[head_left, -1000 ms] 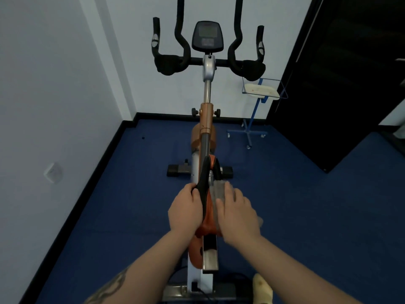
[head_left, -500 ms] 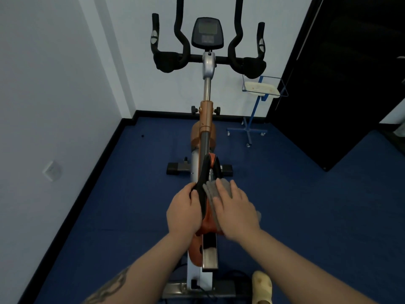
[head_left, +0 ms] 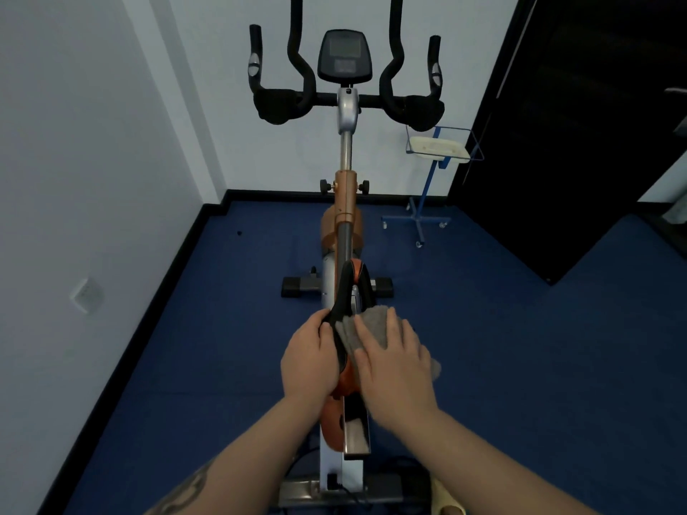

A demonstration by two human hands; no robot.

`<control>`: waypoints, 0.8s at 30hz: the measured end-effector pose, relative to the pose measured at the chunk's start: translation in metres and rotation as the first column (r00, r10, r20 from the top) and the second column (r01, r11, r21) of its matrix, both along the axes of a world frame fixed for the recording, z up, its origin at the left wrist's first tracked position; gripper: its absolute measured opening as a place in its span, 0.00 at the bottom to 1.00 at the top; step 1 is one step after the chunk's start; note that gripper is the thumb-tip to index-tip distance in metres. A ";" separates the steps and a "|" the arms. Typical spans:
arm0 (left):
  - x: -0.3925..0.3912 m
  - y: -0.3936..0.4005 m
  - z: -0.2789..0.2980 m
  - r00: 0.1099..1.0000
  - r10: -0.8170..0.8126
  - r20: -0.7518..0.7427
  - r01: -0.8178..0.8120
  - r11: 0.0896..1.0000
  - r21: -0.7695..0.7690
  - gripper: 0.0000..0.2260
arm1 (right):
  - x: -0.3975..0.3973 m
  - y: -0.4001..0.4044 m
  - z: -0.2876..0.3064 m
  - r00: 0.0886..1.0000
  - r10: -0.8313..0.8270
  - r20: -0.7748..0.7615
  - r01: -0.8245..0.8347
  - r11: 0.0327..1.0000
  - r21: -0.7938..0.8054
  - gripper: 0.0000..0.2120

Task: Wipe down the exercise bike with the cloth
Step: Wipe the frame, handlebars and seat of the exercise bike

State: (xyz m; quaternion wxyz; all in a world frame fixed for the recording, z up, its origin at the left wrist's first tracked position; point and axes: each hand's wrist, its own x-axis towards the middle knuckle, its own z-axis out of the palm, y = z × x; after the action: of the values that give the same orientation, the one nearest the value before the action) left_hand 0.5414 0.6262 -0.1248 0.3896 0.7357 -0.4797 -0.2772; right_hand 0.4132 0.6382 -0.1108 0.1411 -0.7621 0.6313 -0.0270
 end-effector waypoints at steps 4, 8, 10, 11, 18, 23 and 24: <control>-0.001 -0.003 0.001 1.000 0.017 0.021 -0.017 1.000 -0.007 0.13 | -0.013 0.010 -0.006 0.998 0.050 0.038 -0.049 0.998 -0.040 0.25; -0.003 -0.003 0.001 0.999 -0.004 0.034 0.003 1.000 0.019 0.14 | -0.007 -0.029 0.012 0.984 -0.109 0.141 0.089 0.986 0.142 0.23; -0.001 -0.001 0.000 1.000 -0.005 0.022 0.005 1.000 0.014 0.14 | -0.005 -0.012 0.005 0.991 -0.092 0.098 0.084 0.993 0.080 0.25; 0.000 0.000 0.000 1.000 -0.002 0.017 0.001 1.000 0.011 0.14 | -0.006 0.001 -0.001 0.996 -0.062 0.071 0.061 0.998 0.026 0.25; -0.001 -0.002 0.001 0.999 -0.002 0.040 0.001 1.000 0.029 0.15 | -0.013 -0.035 0.008 0.943 -0.184 0.279 0.132 0.972 0.195 0.24; 0.000 -0.002 0.000 0.999 0.002 0.038 -0.002 1.000 0.009 0.15 | -0.011 0.011 -0.008 0.982 -0.080 0.170 0.087 0.996 -0.032 0.27; 0.000 -0.003 0.001 0.999 0.008 0.037 -0.008 1.000 0.009 0.15 | -0.013 0.005 -0.008 0.976 -0.079 0.205 0.085 0.996 -0.024 0.27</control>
State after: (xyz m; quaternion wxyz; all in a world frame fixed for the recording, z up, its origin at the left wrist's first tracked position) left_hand 0.5413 0.6231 -0.1238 0.3784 0.7443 -0.4827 -0.2642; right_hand 0.3998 0.6427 -0.1190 0.1916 -0.7307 0.6439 -0.1210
